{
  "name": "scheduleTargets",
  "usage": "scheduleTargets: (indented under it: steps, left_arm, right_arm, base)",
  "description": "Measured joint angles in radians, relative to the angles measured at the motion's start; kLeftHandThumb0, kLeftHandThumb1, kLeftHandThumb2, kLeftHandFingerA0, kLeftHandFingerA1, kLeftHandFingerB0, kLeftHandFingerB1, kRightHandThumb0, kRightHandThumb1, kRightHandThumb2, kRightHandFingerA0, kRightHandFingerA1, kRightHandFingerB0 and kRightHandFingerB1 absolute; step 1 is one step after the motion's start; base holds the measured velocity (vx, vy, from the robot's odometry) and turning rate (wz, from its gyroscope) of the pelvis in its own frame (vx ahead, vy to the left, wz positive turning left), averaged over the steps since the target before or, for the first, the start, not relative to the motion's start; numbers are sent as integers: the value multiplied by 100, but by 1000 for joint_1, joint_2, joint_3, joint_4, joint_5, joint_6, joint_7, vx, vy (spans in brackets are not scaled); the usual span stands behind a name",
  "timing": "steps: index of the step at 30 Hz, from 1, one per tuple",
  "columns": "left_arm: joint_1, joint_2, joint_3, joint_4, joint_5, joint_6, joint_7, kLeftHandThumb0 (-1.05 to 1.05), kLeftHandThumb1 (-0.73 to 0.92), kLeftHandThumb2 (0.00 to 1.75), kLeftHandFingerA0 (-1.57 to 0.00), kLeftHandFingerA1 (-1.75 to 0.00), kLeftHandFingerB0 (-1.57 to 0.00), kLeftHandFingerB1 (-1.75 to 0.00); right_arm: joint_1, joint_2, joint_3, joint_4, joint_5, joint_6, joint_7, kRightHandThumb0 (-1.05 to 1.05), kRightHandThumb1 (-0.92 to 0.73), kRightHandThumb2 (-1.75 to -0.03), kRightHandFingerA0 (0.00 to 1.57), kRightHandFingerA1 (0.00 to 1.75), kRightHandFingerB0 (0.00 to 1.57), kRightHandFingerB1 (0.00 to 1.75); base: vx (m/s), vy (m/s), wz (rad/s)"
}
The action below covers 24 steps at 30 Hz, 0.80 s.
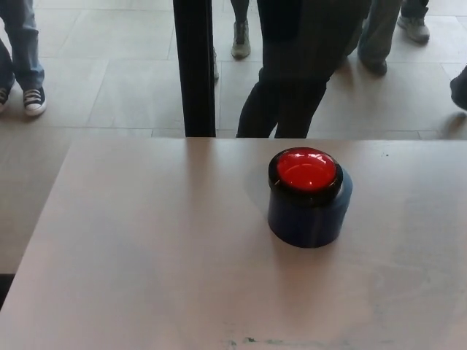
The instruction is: The robot uses its right hand to press the red button kept in the middle of the desk
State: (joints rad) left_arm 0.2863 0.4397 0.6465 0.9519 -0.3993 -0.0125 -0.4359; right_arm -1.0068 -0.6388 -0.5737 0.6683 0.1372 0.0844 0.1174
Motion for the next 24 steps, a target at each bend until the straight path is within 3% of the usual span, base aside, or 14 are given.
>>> scheduleTargets:
  steps: [3,4,6,7,10,12,13,14,15,18,19,21,22,24]
  left_arm:
    - [0,-1,0,-8,0,0,0,-70,77,64,-33,-36,-26,-31]
    - [0,-1,0,-9,0,0,0,-71,76,64,-33,-36,-26,-32]
    - [0,-2,0,-12,0,0,-1,-71,77,64,-32,-36,-26,-31]
    - [0,-2,0,-13,0,0,-1,-71,77,63,-31,-36,-25,-31]
    - [2,-2,0,-13,0,0,-1,-72,76,64,-33,-36,-25,-31]
    - [3,-2,0,-13,0,0,-1,-72,77,64,-33,-36,-24,-31]
    - [3,-2,0,-13,0,0,-1,-72,77,64,-33,-36,-25,-31]
    - [3,-2,0,-13,0,0,-1,-72,77,64,-33,-36,-25,-31]
    - [3,-2,0,-13,0,0,-1,-74,62,92,-27,-48,-20,-43]
    - [4,-3,0,-16,0,0,-1,-72,77,64,-33,-36,-25,-31]
    - [5,-2,1,-18,0,0,-1,-74,62,93,-26,-48,-19,-43]
    - [7,-3,2,-24,-1,-1,-1,-74,62,93,-26,-48,-19,-43]
    - [9,-2,2,-26,-1,-2,-1,-71,77,64,-34,-36,-25,-31]
    - [14,-2,5,-34,-1,-4,-1,-71,76,64,-34,-36,-27,-32]
  right_arm:
    - [96,-5,-51,-83,12,6,0,-48,-63,-75,103,166,91,77]
    - [133,-5,-69,-105,15,7,1,-52,-47,-99,132,140,87,82]
    - [217,-5,-111,-153,22,7,2,-54,-46,-99,136,140,89,84]
    - [244,-5,-124,-166,24,7,3,-62,-62,-66,119,155,100,76]
    - [342,-4,-176,-207,30,7,3,-65,-67,-60,119,156,98,74]
    - [415,-2,-218,-220,32,6,3,-73,-66,-63,123,157,96,80]
    - [471,3,-247,-226,34,3,3,-61,-44,-99,146,143,90,88]
    - [519,10,-271,-230,35,0,2,-61,-44,-99,146,143,90,88]
    - [563,19,-294,-231,36,-4,0,-81,-48,-89,130,145,89,92]
    - [675,58,-348,-224,42,-22,-3,-80,-48,-93,134,146,91,95]
    - [727,80,-374,-216,47,-33,-5,-76,-64,-65,117,162,86,97]
    - [807,125,-416,-208,57,-48,-11,-76,-64,-65,117,162,86,97]
    - [839,145,-431,-207,61,-54,-16,-75,-67,-60,117,160,83,100]
    - [922,202,-478,-195,77,-75,-29,-72,-66,-62,120,164,73,108]
  base:
    - [0,0,0]
    - [0,0,0]
    - [0,0,0]
    - [0,0,0]
    - [0,0,0]
    - [0,0,0]
    - [0,0,0]
    - [0,0,0]
    - [0,0,0]
    - [0,0,0]
    - [0,0,0]
    - [0,0,0]
    - [0,0,0]
    - [0,0,0]
